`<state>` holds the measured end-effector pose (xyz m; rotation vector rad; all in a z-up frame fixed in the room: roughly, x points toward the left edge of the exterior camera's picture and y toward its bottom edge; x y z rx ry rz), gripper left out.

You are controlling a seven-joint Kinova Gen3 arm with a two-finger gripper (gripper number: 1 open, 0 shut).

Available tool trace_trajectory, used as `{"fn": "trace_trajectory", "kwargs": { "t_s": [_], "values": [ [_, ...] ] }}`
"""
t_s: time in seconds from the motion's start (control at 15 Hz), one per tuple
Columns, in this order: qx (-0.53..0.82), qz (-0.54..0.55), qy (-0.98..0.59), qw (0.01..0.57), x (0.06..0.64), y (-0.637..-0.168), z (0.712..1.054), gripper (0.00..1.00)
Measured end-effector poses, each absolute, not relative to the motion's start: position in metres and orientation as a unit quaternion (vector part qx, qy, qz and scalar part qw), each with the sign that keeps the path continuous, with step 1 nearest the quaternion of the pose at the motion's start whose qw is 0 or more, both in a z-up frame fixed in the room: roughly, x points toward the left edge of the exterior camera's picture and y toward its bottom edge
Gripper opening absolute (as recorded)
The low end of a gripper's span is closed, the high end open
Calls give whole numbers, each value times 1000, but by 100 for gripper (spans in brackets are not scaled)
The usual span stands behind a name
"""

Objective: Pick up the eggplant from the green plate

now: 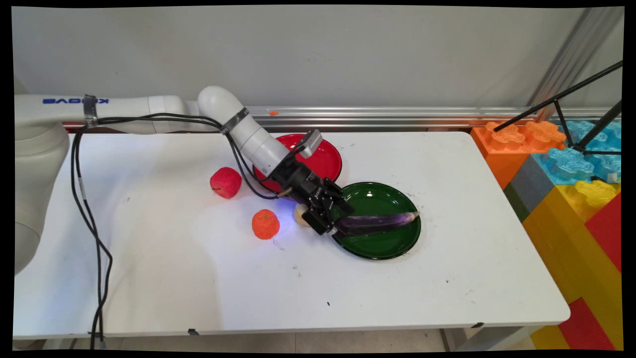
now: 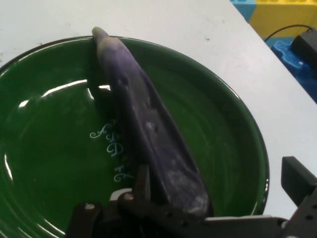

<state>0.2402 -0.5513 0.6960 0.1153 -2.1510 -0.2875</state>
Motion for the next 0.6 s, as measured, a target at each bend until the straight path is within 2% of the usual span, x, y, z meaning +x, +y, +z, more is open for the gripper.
{"fn": "trace_trajectory", "kwargs": {
  "t_s": [0.47, 0.53, 0.6],
  "values": [
    [37, -109, -879, 463, 234, -558, 690, 100],
    [36, -108, -879, 464, 233, -558, 690, 0],
    [35, -105, -879, 464, 233, -560, 690, 0]
  ]
}}
